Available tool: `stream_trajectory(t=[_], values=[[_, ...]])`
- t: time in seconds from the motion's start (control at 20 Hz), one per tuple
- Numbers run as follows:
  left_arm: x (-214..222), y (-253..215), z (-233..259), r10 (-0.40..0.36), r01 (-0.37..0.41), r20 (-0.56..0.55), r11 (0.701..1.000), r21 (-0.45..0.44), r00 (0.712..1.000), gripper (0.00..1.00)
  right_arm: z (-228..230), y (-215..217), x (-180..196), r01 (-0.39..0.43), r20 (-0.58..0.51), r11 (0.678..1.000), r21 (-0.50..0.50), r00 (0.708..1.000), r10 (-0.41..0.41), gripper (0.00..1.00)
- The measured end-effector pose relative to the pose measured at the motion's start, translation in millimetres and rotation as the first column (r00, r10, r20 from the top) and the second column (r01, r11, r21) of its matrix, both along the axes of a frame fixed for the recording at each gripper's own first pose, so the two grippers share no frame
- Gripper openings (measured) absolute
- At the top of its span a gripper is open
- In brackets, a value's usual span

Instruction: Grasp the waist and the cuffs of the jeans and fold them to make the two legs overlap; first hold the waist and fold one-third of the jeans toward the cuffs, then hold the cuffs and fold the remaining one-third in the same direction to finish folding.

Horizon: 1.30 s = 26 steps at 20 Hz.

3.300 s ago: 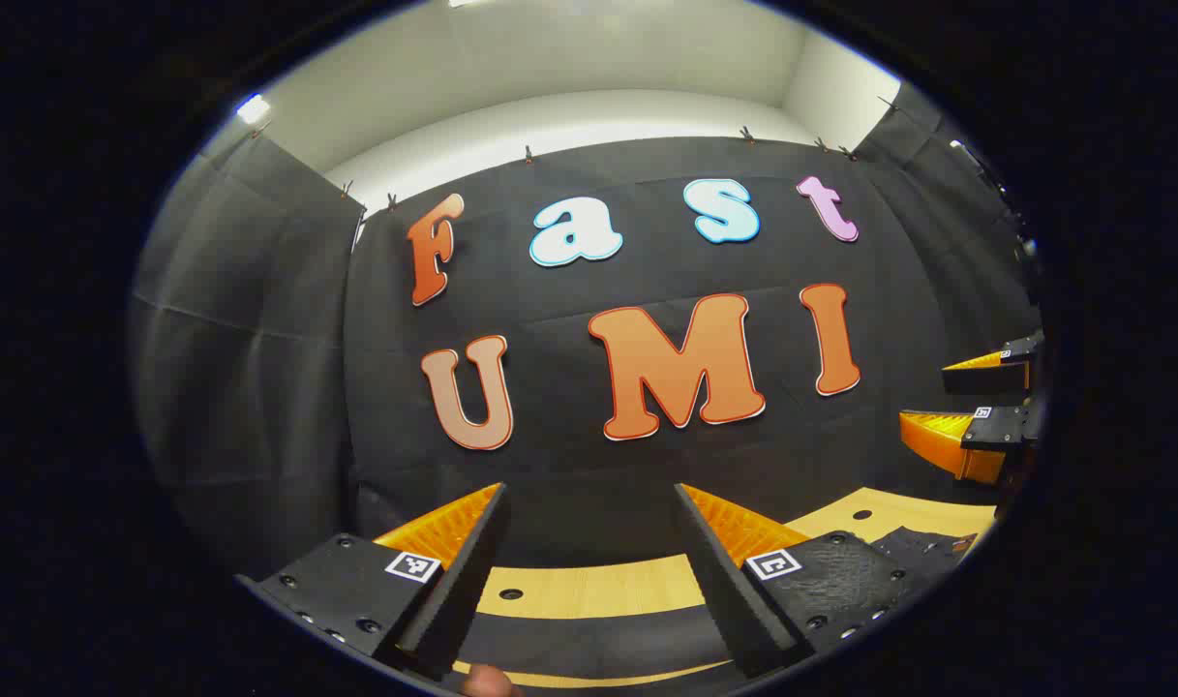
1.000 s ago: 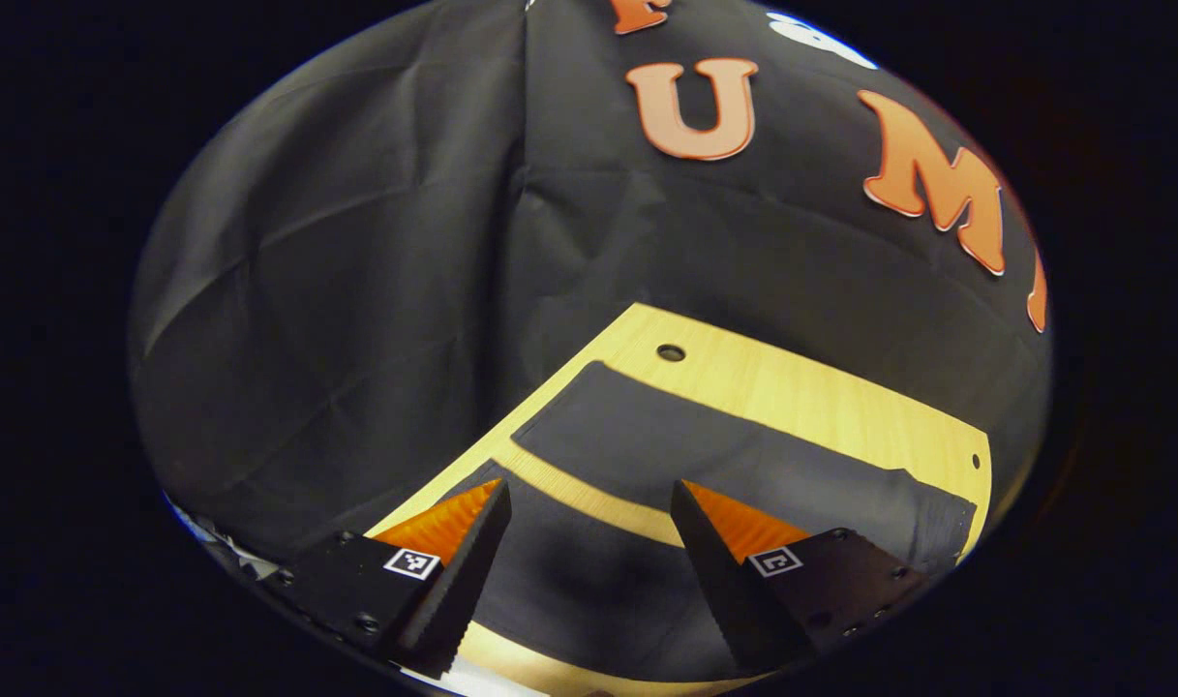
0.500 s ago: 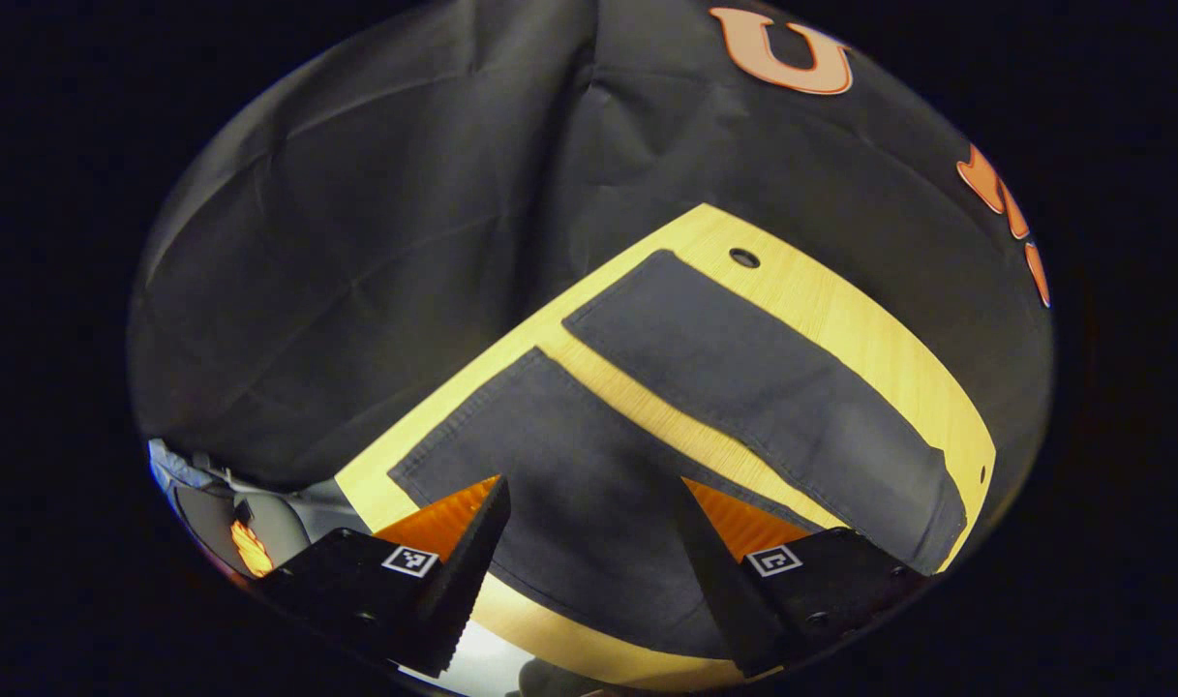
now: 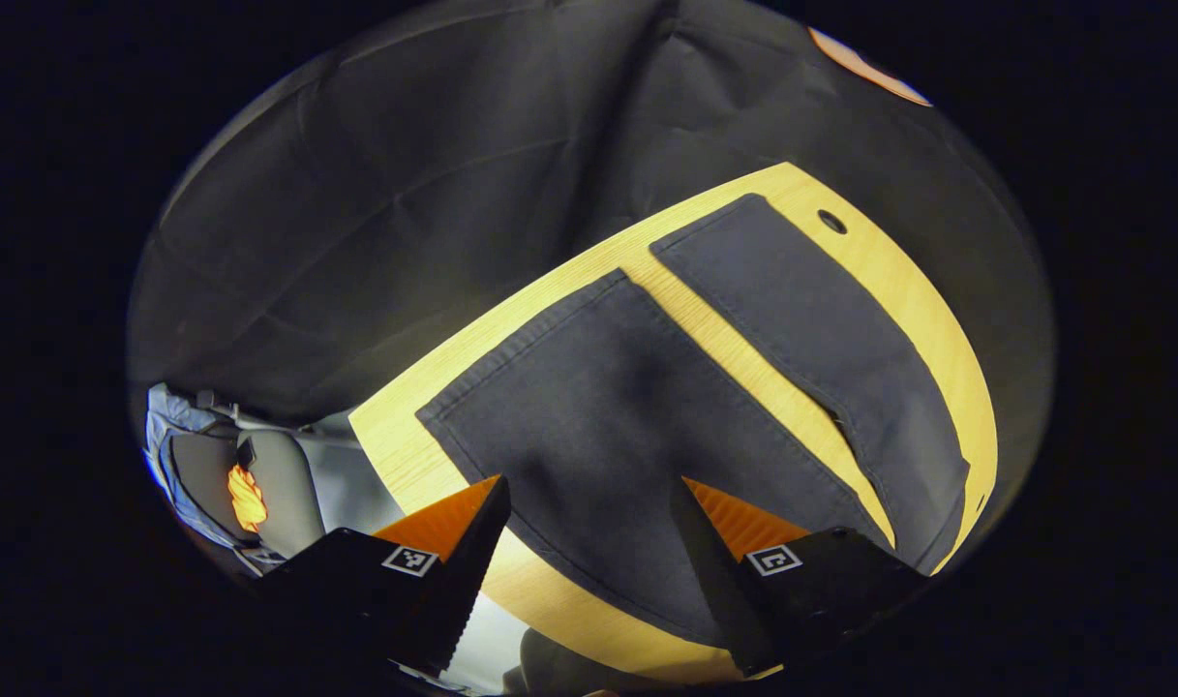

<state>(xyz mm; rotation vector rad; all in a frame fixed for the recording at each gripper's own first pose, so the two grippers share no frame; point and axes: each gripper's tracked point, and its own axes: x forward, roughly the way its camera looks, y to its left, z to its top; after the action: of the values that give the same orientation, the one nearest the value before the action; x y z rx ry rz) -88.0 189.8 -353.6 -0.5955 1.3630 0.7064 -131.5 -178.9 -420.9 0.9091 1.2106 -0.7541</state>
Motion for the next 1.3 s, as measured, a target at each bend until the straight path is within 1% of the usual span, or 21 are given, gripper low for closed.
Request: stream_trajectory(t=[0.15, 0.3, 0.4, 0.45, 0.55, 0.65, 0.75, 0.8, 0.85, 0.9, 0.95, 1.0, 1.1, 1.15, 1.25, 1.3], values=[[-5, -3, -2, 0.027, -0.028, -0.031, 0.999, -0.028, 0.999, 1.00, -14, -2, -4, 0.020, -0.032, 1.000, 0.021, 0.999, -0.019, 0.95], [-7, -3, -3, 0.049, -0.051, -0.061, 0.998, -0.036, 0.997, 1.00, -26, -6, -9, 0.026, -0.065, 0.999, 0.030, 0.998, -0.024, 0.95], [-6, -3, -3, 0.056, -0.060, -0.081, 0.997, -0.042, 0.995, 1.00, -30, -11, -9, 0.012, -0.091, 1.000, 0.017, 0.996, -0.010, 0.94], [-7, -4, -2, 0.050, -0.056, -0.096, 0.997, -0.055, 0.994, 1.00, -30, -11, -10, -0.013, -0.111, 1.000, 0.012, 0.994, 0.014, 0.90], [-7, -1, -1, 0.050, -0.057, -0.123, 0.997, -0.053, 0.991, 0.99, -33, -10, -11, -0.074, -0.158, 0.997, 0.002, 0.985, 0.073, 0.88], [-3, 2, -3, 0.051, -0.058, -0.143, 0.997, -0.046, 0.988, 0.99, -35, -10, -9, -0.086, -0.209, 0.996, -0.008, 0.975, 0.082, 0.86], [-3, 2, -4, 0.052, -0.063, -0.149, 0.996, -0.065, 0.987, 0.99, -35, -9, -9, -0.103, -0.248, 0.995, 0.001, 0.964, 0.100, 0.86], [-5, -5, -4, 0.073, -0.090, -0.151, 0.990, -0.106, 0.986, 0.99, -36, -9, -7, -0.110, -0.254, 0.994, 0.017, 0.961, 0.110, 0.85], [-4, -4, -2, 0.097, -0.114, -0.147, 0.987, -0.114, 0.984, 0.99, -36, -8, -6, -0.113, -0.259, 0.993, 0.034, 0.959, 0.118, 0.80], [-4, -5, -1, 0.105, -0.125, -0.156, 0.984, -0.124, 0.982, 0.96, -36, -8, -6, -0.123, -0.262, 0.991, 0.049, 0.956, 0.131, 0.78], [-3, -4, -4, 0.098, -0.117, -0.153, 0.986, -0.122, 0.983, 0.94, -36, -9, -5, -0.134, -0.261, 0.990, 0.053, 0.955, 0.143, 0.75], [-4, -1, -6, 0.074, -0.093, -0.147, 0.987, -0.128, 0.986, 0.97, -36, -8, -4, -0.142, -0.258, 0.988, 0.053, 0.954, 0.151, 0.73], [-9, 3, -9, 0.038, -0.057, -0.137, 0.988, -0.141, 0.990, 0.97, -36, -8, -3, -0.173, -0.240, 0.984, 0.043, 0.954, 0.178, 0.64], [-9, 0, -6, 0.024, -0.045, -0.140, 0.988, -0.149, 0.990, 0.98, -36, -8, -3, -0.189, -0.228, 0.981, 0.041, 0.954, 0.193, 0.56], [-3, 0, -4, -0.016, -0.004, -0.131, 0.988, -0.153, 0.991, 0.91, -35, -11, -7, -0.205, -0.221, 0.978, 0.035, 0.953, 0.208, 0.55], [1, 0, -5, -0.039, 0.021, -0.117, 0.988, -0.150, 0.992, 0.84, -39, -10, -2, -0.171, -0.214, 0.985, 0.034, 0.961, 0.174, 0.46]])
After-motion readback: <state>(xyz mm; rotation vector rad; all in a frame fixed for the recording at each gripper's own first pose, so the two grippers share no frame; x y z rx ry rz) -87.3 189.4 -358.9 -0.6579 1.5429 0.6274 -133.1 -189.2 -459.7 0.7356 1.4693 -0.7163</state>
